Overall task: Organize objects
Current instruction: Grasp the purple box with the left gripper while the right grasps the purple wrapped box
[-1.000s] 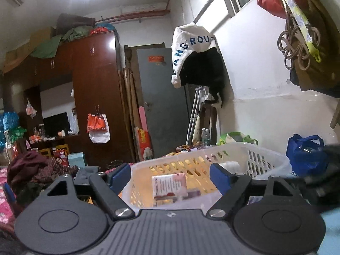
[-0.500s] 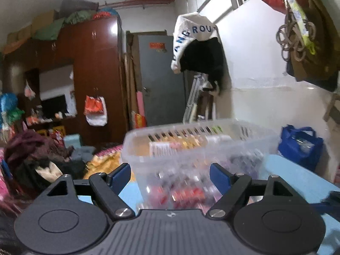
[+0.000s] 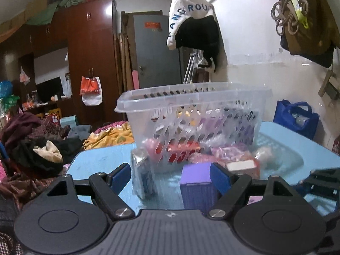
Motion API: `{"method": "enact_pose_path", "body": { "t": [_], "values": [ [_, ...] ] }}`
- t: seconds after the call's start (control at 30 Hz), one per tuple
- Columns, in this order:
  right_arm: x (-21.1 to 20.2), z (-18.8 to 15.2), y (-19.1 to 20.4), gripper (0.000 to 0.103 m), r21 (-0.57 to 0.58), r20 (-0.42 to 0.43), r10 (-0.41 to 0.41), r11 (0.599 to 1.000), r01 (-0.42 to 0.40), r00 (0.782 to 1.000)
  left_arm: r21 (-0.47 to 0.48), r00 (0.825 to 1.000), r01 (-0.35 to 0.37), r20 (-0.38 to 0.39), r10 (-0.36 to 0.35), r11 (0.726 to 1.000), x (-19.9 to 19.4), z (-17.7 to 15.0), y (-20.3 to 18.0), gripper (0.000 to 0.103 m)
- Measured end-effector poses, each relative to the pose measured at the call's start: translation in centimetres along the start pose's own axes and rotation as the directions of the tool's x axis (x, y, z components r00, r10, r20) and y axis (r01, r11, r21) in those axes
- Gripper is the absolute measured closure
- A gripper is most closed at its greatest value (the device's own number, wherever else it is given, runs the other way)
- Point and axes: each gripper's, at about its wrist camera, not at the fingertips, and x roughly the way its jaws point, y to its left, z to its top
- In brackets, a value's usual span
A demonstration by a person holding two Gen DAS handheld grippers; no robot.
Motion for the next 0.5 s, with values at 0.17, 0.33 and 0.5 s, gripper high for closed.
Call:
{"method": "enact_pose_path", "body": {
  "t": [0.17, 0.33, 0.5],
  "values": [
    [0.2, 1.1, 0.5, 0.014, -0.016, 0.015, -0.020, 1.000, 0.020, 1.000, -0.018, 1.000, 0.001, -0.002, -0.001, 1.000, -0.3, -0.2, 0.5, 0.018],
    [2.6, 2.5, 1.2, 0.018, -0.053, -0.089, -0.053, 0.997, 0.049, 0.995, -0.026, 1.000, 0.014, -0.001, -0.014, 1.000, -0.6, -0.3, 0.7, 0.018],
    [1.9, 1.9, 0.9, 0.030, -0.070, -0.090, -0.061, 0.996, 0.055, 0.994, -0.033, 0.998, 0.061, -0.006, -0.061, 0.998, -0.5, -0.5, 0.6, 0.018]
  ]
}}
